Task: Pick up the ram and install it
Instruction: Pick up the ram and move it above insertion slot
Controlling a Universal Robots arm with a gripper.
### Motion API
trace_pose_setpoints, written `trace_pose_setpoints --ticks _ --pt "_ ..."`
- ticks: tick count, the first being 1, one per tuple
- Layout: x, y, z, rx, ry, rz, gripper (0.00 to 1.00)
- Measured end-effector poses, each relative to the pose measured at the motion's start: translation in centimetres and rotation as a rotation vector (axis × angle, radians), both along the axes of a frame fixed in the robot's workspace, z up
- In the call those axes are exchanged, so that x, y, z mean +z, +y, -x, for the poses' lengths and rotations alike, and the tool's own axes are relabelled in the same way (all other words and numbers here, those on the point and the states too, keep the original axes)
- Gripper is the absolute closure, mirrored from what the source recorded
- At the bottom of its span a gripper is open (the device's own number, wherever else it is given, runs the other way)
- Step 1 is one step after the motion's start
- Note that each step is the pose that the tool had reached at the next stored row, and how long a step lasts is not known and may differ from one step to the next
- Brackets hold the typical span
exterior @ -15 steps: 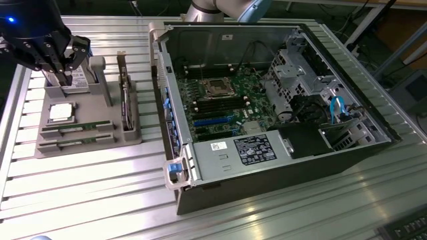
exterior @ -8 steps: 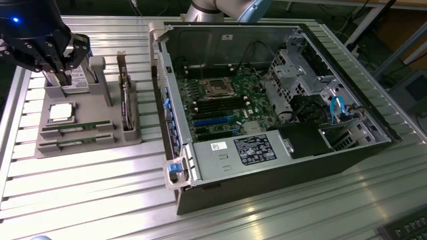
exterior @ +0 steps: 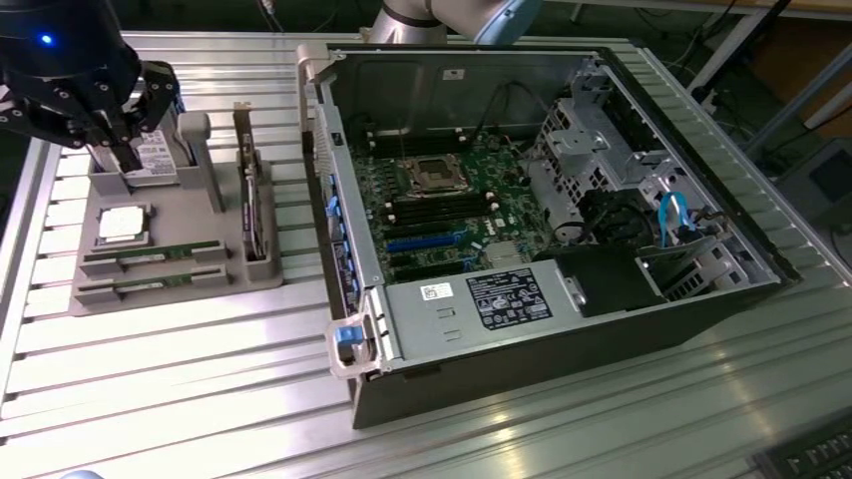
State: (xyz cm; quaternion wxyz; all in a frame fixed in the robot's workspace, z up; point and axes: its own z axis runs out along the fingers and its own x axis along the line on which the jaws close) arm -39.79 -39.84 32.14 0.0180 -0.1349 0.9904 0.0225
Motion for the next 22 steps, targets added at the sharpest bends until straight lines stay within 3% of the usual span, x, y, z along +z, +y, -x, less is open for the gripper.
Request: trace_pose_setpoints --ticks 7,18,22 --pt "-0.05 0.0 0.0 0.157 0.0 0.0 0.89" --pt "-0.12 0.0 0.0 0.354 0.0 0.0 0.89" --pt "-0.13 0.0 0.0 0.468 0.0 0.0 0.89"
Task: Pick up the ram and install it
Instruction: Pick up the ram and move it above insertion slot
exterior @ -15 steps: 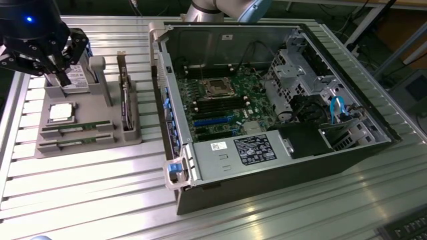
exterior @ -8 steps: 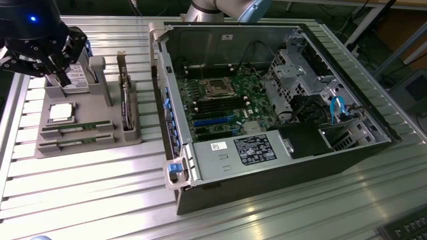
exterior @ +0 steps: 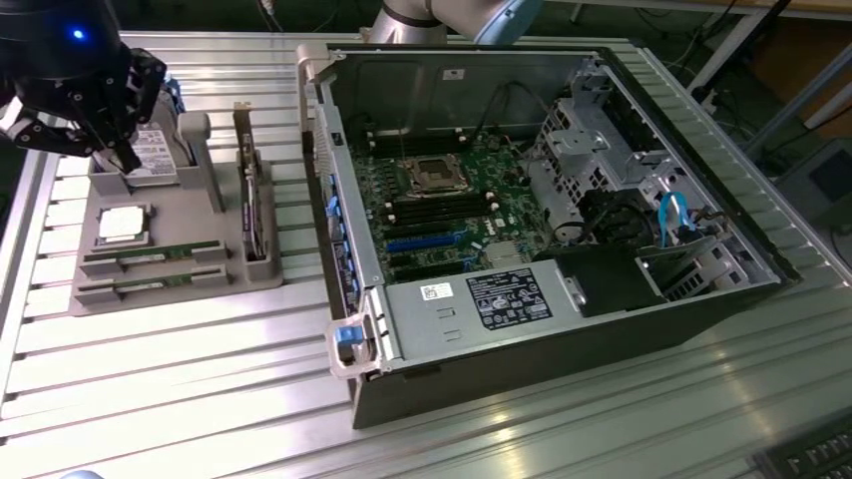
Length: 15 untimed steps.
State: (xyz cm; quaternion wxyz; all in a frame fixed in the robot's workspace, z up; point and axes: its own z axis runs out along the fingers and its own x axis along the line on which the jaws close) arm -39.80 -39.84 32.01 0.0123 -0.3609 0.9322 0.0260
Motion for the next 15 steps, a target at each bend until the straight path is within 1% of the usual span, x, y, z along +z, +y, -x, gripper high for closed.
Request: trace_pose_setpoints --ticks 2,3,4,6,9,11,12,15 --pt "0.0 0.0 0.0 0.05 0.0 0.0 0.89" --pt "0.0 0.0 0.0 0.067 0.0001 0.0 0.89" --pt "-0.01 0.0 0.0 0.104 0.0 0.0 0.89" --pt "-0.01 0.0 0.0 0.156 0.0 0.0 0.89" --pt "-0.01 0.0 0.0 0.255 0.0 0.0001 0.89" --pt "-0.02 0.0 0.0 0.288 0.0 0.0 0.89" --pt "-0.02 0.0 0.0 0.312 -0.0004 0.0001 0.89" --pt "-0.02 0.0 0.0 0.362 -0.0031 0.0005 0.89"
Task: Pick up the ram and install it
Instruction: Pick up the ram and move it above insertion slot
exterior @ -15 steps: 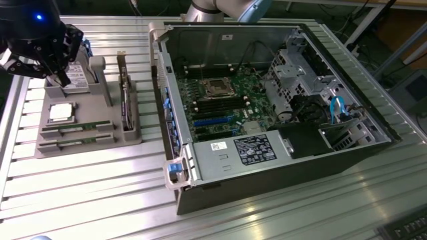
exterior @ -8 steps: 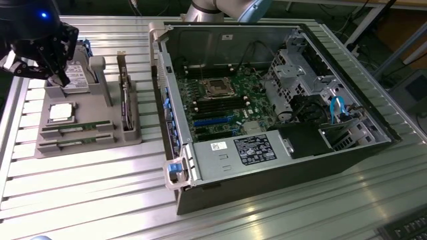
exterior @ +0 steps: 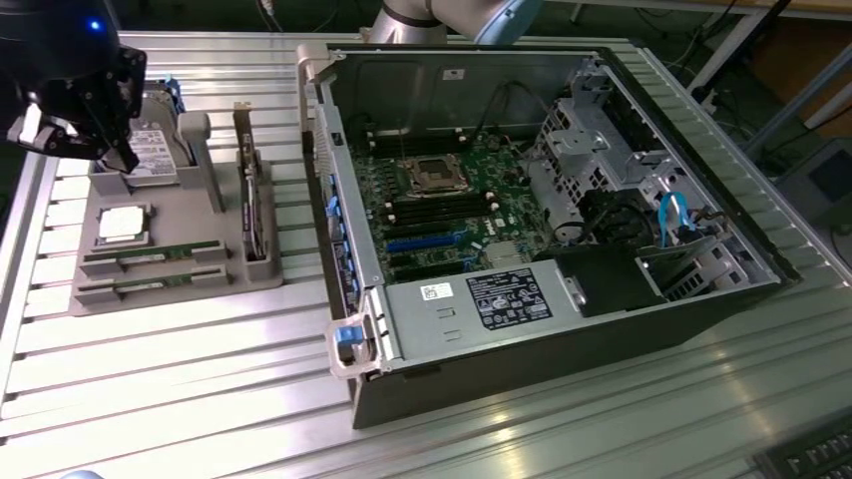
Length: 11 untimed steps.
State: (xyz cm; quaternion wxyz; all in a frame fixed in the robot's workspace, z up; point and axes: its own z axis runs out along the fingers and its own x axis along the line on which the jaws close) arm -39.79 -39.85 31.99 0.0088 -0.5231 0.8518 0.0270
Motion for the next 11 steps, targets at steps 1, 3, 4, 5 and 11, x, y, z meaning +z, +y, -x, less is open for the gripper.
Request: trace_pose_setpoints --ticks 1,3,4,5,11 --pt "0.0 0.0 0.0 0.021 -0.0014 0.0 0.89" --pt "0.0 0.0 0.0 0.084 -0.0045 -0.0001 0.89" --pt "0.0 0.0 0.0 0.11 -0.0055 0.0 0.89" --pt "0.0 0.0 0.0 0.147 -0.0072 -0.0001 0.89" --pt "0.0 0.0 0.0 0.28 -0.0133 -0.0001 0.89"
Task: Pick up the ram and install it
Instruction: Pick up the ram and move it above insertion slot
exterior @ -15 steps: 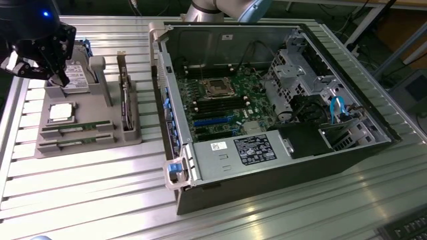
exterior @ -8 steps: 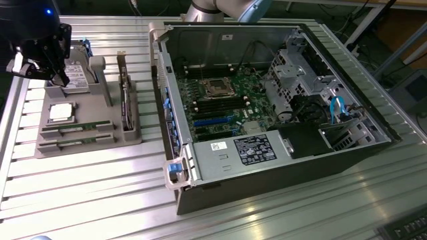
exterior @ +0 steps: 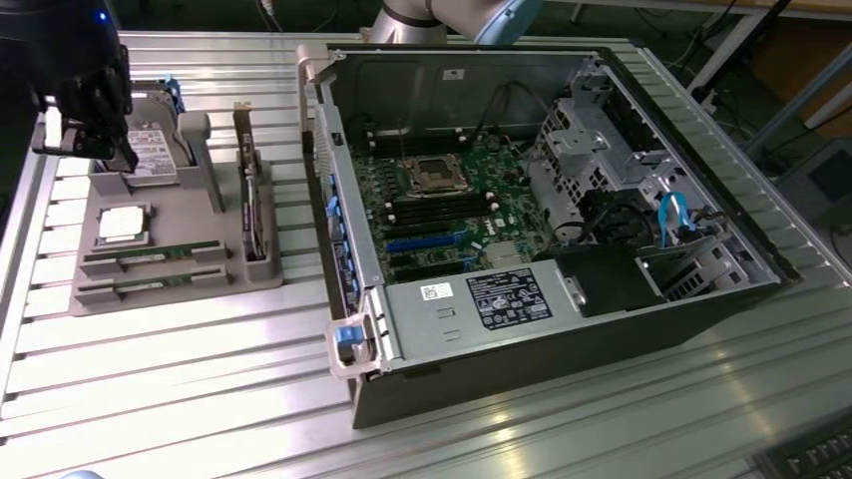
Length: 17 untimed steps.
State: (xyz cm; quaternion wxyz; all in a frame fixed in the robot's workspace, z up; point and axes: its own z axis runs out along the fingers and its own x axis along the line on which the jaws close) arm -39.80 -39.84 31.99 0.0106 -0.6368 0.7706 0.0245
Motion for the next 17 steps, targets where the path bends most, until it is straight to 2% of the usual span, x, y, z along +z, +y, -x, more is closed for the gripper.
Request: trace_pose_setpoints --ticks 1,3,7,9,17 --pt "0.0 0.0 0.0 0.027 -0.0013 0.0 0.89" --pt "-0.01 0.0 0.0 0.112 -0.0052 -0.0001 0.89" --pt "0.0 0.0 0.0 0.214 -0.007 -0.0002 0.89" --pt "0.0 0.0 0.01 0.232 -0.0068 0.0017 0.89" --pt "0.0 0.04 0.01 0.232 -0.0069 0.0017 0.89"
